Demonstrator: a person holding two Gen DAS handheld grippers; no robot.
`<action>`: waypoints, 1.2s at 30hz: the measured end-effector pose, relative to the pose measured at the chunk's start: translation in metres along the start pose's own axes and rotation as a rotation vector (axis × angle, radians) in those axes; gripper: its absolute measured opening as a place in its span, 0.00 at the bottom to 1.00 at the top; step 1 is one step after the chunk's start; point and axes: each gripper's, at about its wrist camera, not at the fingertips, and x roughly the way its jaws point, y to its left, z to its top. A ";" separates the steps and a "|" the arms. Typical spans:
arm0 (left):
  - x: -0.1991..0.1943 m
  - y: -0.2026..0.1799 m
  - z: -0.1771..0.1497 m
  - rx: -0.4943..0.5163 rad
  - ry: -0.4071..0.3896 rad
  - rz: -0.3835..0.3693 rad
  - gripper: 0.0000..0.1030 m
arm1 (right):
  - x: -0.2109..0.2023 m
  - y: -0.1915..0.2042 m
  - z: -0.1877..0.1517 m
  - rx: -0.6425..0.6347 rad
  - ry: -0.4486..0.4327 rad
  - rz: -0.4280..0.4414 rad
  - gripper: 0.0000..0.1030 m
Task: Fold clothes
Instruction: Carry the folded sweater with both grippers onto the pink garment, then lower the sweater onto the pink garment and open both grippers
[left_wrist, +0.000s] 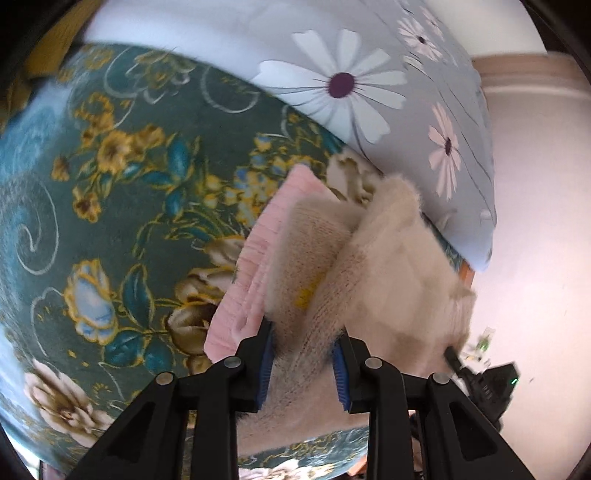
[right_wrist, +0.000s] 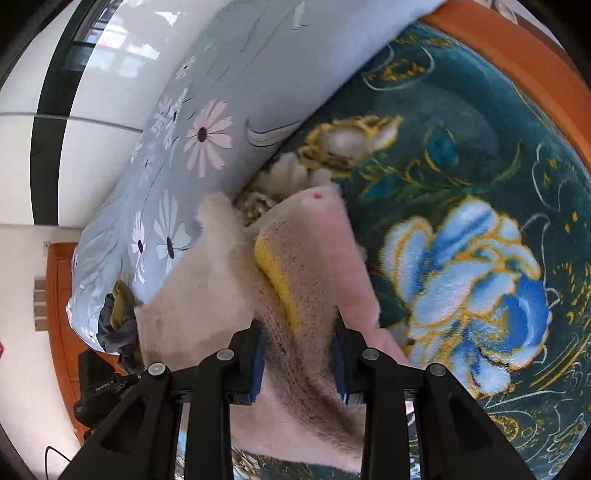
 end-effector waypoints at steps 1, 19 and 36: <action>0.001 -0.001 0.001 0.005 0.002 0.009 0.30 | 0.001 -0.003 0.000 0.003 0.000 0.000 0.32; -0.021 -0.056 -0.053 0.367 -0.060 0.048 0.35 | -0.044 0.031 -0.051 -0.191 -0.192 -0.077 0.39; 0.031 -0.016 -0.039 0.316 0.014 0.156 0.35 | 0.035 0.018 -0.039 -0.134 -0.049 -0.170 0.39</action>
